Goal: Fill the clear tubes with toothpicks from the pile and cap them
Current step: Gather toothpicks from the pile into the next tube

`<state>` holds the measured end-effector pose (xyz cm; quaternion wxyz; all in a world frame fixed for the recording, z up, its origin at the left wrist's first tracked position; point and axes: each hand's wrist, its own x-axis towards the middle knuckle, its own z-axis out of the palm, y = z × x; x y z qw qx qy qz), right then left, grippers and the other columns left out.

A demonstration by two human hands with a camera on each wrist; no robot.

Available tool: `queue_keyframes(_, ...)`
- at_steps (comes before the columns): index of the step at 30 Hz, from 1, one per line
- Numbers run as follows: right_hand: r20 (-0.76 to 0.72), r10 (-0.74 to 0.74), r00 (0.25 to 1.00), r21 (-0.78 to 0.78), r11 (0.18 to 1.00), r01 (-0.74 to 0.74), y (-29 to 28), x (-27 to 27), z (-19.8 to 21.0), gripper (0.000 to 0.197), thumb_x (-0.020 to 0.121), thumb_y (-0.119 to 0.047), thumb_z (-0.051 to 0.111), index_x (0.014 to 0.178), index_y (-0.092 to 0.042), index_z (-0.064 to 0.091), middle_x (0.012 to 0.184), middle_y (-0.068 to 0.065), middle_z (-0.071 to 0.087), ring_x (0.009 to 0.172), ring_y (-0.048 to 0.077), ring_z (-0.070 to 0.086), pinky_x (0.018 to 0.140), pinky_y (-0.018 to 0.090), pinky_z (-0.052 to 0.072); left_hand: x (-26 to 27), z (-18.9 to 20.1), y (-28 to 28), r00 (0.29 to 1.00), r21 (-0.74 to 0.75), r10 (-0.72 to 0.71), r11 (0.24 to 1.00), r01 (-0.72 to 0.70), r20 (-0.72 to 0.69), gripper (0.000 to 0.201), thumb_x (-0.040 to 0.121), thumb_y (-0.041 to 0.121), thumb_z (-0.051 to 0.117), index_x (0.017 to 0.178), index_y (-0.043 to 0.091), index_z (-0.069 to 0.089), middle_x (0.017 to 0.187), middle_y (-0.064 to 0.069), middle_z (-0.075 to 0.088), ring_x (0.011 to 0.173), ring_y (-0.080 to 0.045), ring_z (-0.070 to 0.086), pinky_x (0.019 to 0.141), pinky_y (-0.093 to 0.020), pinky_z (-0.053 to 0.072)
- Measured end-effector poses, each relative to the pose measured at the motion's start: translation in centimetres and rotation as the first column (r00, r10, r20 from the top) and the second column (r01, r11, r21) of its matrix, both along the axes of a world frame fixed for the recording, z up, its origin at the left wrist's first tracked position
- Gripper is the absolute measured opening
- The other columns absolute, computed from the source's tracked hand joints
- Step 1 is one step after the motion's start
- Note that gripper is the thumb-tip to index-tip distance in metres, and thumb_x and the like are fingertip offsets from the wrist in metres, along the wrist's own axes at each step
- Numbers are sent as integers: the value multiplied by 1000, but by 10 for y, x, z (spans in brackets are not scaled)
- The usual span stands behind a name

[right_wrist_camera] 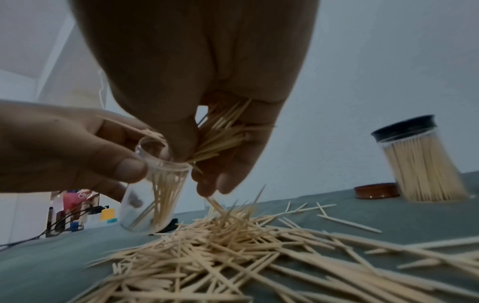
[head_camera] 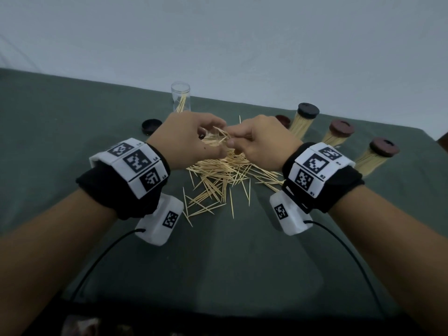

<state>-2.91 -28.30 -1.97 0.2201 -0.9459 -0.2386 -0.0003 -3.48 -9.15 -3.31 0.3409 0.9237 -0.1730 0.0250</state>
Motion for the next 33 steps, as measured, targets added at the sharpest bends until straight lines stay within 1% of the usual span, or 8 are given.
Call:
queue_keyframes(3, -2, -36, 999, 77, 996, 36, -4, 0, 3, 24, 93, -29, 62, 112, -42, 70, 66, -18, 65, 65, -3, 61, 60, 6, 44, 1, 1, 1, 1000, -10, 13, 1000, -13, 1, 58, 73, 43, 81, 127, 32, 62, 110, 13, 67, 102, -5, 61, 73, -5, 37)
queue_keyframes(7, -35, 0, 999, -45, 999, -1, -7, -1, 3, 28, 96, -31, 56, 113, -51, 65, 68, -12, 64, 65, 9, 58, 62, 18, 44, 2, -1, 2, 1000, 11, 31, 999, -31, -1, 61, 75, 44, 80, 131, 30, 60, 115, 12, 66, 102, -6, 62, 80, -14, 39)
queue_keyframes(10, -9, -22, 1000, -100, 995, 21, -5, 0, 5, 27, 96, -31, 56, 117, -46, 65, 69, -17, 60, 68, 8, 58, 60, 12, 40, 2, -3, 1, 999, 20, 36, 999, -36, -10, 63, 75, 44, 80, 132, 30, 59, 116, 12, 65, 102, -4, 60, 73, -7, 37)
queue_keyframes(14, 49, -14, 999, -93, 996, 19, 0, -1, 9, 18, 94, -30, 61, 107, -32, 74, 66, -7, 63, 65, 15, 59, 58, 17, 41, 2, -5, -1, 999, 48, 39, 998, -38, -17, 63, 74, 44, 80, 131, 32, 58, 111, 14, 64, 98, -2, 58, 66, -4, 31)
queue_keyframes(17, 66, -12, 998, 7, 1000, 11, 3, -3, 11, 24, 91, -29, 65, 113, -39, 70, 68, -9, 64, 59, 9, 54, 57, 15, 40, 2, -5, -2, 999, 53, 31, 998, -31, -10, 54, 74, 43, 80, 124, 31, 63, 105, 13, 65, 97, -6, 61, 65, -4, 33)
queue_keyframes(22, 101, -73, 992, 83, 994, 64, 4, 0, 7, 23, 86, -33, 70, 109, -32, 68, 97, -12, 66, 93, 3, 59, 85, 20, 45, 1, -1, -1, 999, 44, 37, 998, -37, -1, 52, 76, 47, 77, 123, 30, 64, 102, 15, 63, 95, -3, 60, 63, 0, 31)
queue_keyframes(27, 97, -95, 991, 107, 991, 84, 3, -1, 1, 11, 87, -32, 70, 97, -30, 73, 68, -21, 59, 64, -4, 57, 61, 6, 38, 3, -1, 2, 998, 6, 55, 998, -55, -19, 57, 73, 44, 80, 125, 29, 63, 105, 12, 67, 97, -5, 63, 78, -10, 40)
queue_keyframes(33, 168, -28, 985, 88, 996, 14, 5, -3, -3, 11, 90, -25, 67, 91, -22, 77, 86, -5, 62, 71, 5, 55, 64, 14, 41, 2, -1, 0, 998, -16, 46, 999, -47, -32, 56, 73, 46, 80, 125, 31, 63, 93, 20, 62, 97, -3, 62, 67, 3, 33)
